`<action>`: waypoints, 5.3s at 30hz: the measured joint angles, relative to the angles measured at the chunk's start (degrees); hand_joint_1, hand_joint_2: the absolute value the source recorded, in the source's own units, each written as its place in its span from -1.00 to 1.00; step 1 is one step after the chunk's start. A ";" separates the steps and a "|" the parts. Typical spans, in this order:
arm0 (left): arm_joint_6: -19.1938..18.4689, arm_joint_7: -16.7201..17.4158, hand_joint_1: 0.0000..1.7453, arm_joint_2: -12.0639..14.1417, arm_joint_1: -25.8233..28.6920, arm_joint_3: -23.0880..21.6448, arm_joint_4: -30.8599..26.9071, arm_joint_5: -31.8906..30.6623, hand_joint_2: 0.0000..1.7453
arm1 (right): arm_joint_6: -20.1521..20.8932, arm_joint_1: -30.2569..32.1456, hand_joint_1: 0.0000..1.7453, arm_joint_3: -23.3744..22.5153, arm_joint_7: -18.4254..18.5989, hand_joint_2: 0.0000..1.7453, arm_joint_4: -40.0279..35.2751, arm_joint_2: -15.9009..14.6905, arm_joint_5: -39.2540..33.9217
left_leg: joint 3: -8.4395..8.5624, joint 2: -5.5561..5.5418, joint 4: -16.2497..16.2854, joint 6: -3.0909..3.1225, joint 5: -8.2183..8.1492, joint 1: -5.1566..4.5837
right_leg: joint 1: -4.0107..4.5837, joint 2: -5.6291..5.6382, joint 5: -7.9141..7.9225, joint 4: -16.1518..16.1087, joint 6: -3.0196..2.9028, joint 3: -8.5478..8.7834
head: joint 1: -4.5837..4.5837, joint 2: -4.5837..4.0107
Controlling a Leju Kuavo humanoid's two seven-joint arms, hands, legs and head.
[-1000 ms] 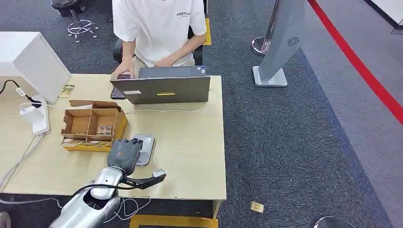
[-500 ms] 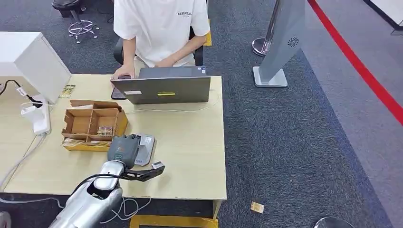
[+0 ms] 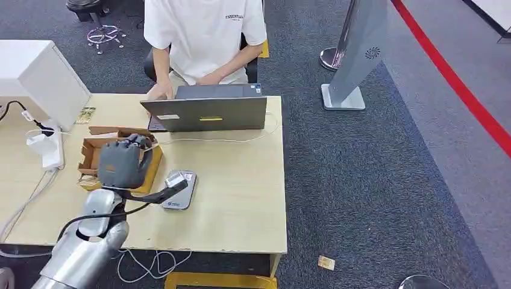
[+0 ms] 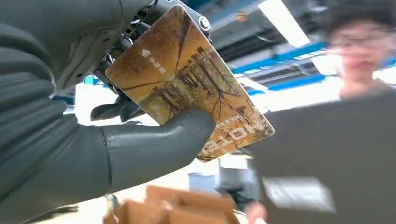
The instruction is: Pass the card to the sensor for recognition and then transmit it.
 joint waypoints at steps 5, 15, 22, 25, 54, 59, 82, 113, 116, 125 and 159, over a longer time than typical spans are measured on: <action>-0.13 -3.11 1.00 2.82 -4.92 4.84 -0.75 1.71 1.00 | -0.46 -0.04 -1.00 0.35 -0.26 1.00 0.00 0.09 0.26 | -0.01 -0.03 -0.01 -0.06 0.04 0.06 | 0.05 0.02 0.03 0.03 -0.04 0.02 | -0.04 0.00; 1.89 -2.70 1.00 4.13 -9.27 7.11 1.63 -0.08 1.00 | -1.83 -0.15 -1.00 0.87 0.06 1.00 -0.02 0.42 1.00 | -0.07 -0.14 -0.01 -0.06 0.05 0.04 | 0.04 -0.07 0.03 0.02 -0.04 -0.02 | -0.02 0.02; 4.76 -3.02 1.00 5.29 -15.16 7.29 6.71 -1.70 1.00 | -1.84 -0.29 -1.00 1.77 0.42 1.00 -0.02 0.44 1.49 | -0.07 -0.13 -0.01 -0.12 0.09 0.04 | 0.04 -0.08 0.06 0.03 -0.10 -0.03 | -0.04 0.02; 5.00 -2.89 1.00 5.37 -15.92 7.31 7.78 -2.95 1.00 | -1.84 -0.30 -1.00 1.92 0.44 1.00 -0.02 0.44 1.66 | -0.08 -0.13 -0.01 -0.12 0.08 0.05 | 0.04 -0.08 0.06 0.03 -0.10 -0.05 | -0.04 0.00; 3.56 -1.49 -1.00 4.59 -30.43 7.07 27.91 -7.86 1.00 | -3.21 -0.41 -1.00 3.30 1.05 1.00 -0.02 0.70 2.49 | -0.35 0.10 -0.01 -0.17 0.11 0.05 | 0.03 0.16 0.10 0.04 -0.16 -0.43 | -0.04 0.00; 3.61 -1.69 -1.00 4.19 -30.05 6.70 27.80 -7.16 1.00 | -3.21 -0.40 -1.00 3.30 1.01 1.00 -0.02 0.72 2.49 | -0.33 0.10 -0.01 -0.17 0.12 0.05 | 0.03 0.14 0.11 0.05 -0.16 -0.41 | -0.04 0.00; -5.26 -1.30 -1.00 5.96 -2.00 2.54 -4.59 -3.93 1.00 | -4.53 0.04 -1.00 1.90 -0.17 1.00 0.00 0.94 -2.36 | -0.26 0.32 -0.06 -0.16 -0.09 -0.06 | -0.05 0.37 0.01 0.05 -0.16 -0.38 | 0.00 0.00; -1.06 -3.11 -1.00 8.08 30.58 8.70 -28.18 -6.95 1.00 | -6.19 0.48 -1.00 0.48 -0.63 1.00 0.00 1.14 -3.35 | -0.15 -0.16 -0.09 -0.14 -0.18 -0.05 | -0.03 -0.15 -0.24 0.03 -0.16 -0.13 | -0.04 0.00; -4.56 -1.00 -1.00 8.08 29.02 10.19 -25.00 -6.48 1.00 | -6.19 0.47 -1.00 0.48 -0.55 1.00 0.00 1.14 -3.32 | -0.14 -0.19 -0.09 -0.15 -0.16 -0.04 | -0.02 -0.17 -0.24 0.03 -0.16 -0.11 | -0.07 0.02; -7.82 2.11 -1.00 8.02 22.24 15.11 -8.10 -5.33 1.00 | -6.19 0.36 -1.00 0.52 0.44 1.00 0.00 1.14 -2.38 | -0.13 -0.19 -0.10 -0.14 -0.13 -0.04 | -0.02 -0.20 -0.23 0.05 -0.17 -0.09 | -0.04 0.00; -7.02 1.44 -1.00 6.51 19.05 16.95 2.95 -5.26 1.00 | -6.19 0.30 -1.00 0.61 0.55 1.00 0.00 1.14 -1.99 | -0.12 -0.19 -0.10 -0.14 -0.13 -0.05 | -0.03 -0.21 -0.23 0.04 -0.17 -0.10 | -0.04 0.00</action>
